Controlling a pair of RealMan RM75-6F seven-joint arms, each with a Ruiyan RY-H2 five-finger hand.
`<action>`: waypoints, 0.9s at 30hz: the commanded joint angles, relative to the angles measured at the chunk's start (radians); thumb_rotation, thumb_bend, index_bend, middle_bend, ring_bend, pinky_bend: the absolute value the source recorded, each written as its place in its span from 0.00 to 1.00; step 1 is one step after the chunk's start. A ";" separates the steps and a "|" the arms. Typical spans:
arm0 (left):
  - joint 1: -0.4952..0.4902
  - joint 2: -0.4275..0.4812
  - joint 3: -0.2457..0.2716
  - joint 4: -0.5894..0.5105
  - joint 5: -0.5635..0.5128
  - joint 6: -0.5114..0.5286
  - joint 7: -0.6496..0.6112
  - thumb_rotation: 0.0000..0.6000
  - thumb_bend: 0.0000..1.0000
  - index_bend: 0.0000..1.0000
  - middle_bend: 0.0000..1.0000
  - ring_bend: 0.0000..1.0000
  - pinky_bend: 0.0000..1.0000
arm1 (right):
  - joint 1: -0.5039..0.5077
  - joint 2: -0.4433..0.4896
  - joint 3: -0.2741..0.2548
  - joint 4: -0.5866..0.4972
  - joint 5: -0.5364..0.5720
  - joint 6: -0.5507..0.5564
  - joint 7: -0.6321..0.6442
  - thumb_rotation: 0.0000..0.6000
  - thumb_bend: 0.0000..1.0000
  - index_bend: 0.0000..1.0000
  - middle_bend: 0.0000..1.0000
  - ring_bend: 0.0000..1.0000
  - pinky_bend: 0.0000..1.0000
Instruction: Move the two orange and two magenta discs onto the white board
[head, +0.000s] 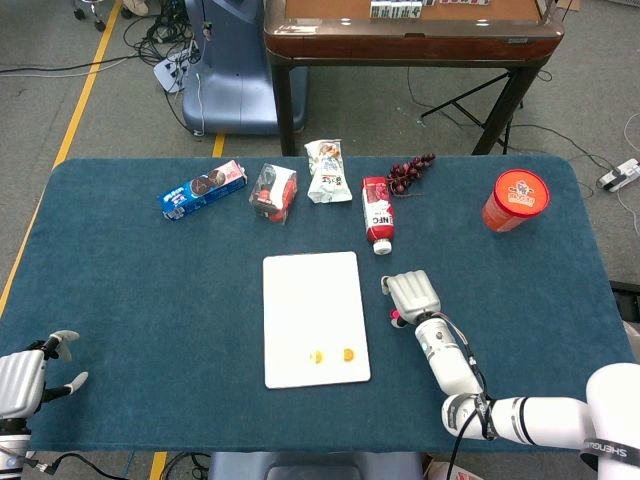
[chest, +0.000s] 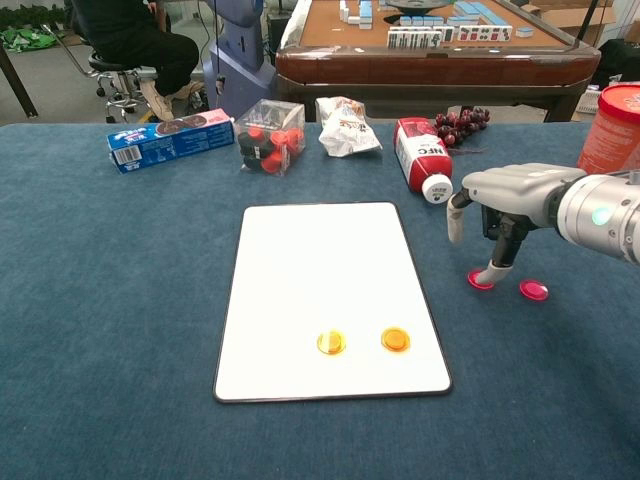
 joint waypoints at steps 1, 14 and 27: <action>0.000 -0.001 0.000 0.002 -0.001 -0.001 -0.002 1.00 0.17 0.42 0.56 0.48 0.65 | -0.001 -0.001 -0.002 0.001 0.003 0.000 -0.002 1.00 0.05 0.41 1.00 1.00 1.00; -0.001 -0.004 0.002 0.002 0.002 -0.001 -0.006 1.00 0.17 0.42 0.56 0.48 0.65 | -0.018 0.001 -0.017 0.009 0.006 -0.001 0.002 1.00 0.09 0.45 1.00 1.00 1.00; 0.000 -0.010 0.005 0.004 0.000 -0.004 -0.006 1.00 0.17 0.42 0.56 0.48 0.65 | -0.011 -0.019 -0.014 0.046 0.028 -0.031 -0.005 1.00 0.12 0.46 1.00 1.00 1.00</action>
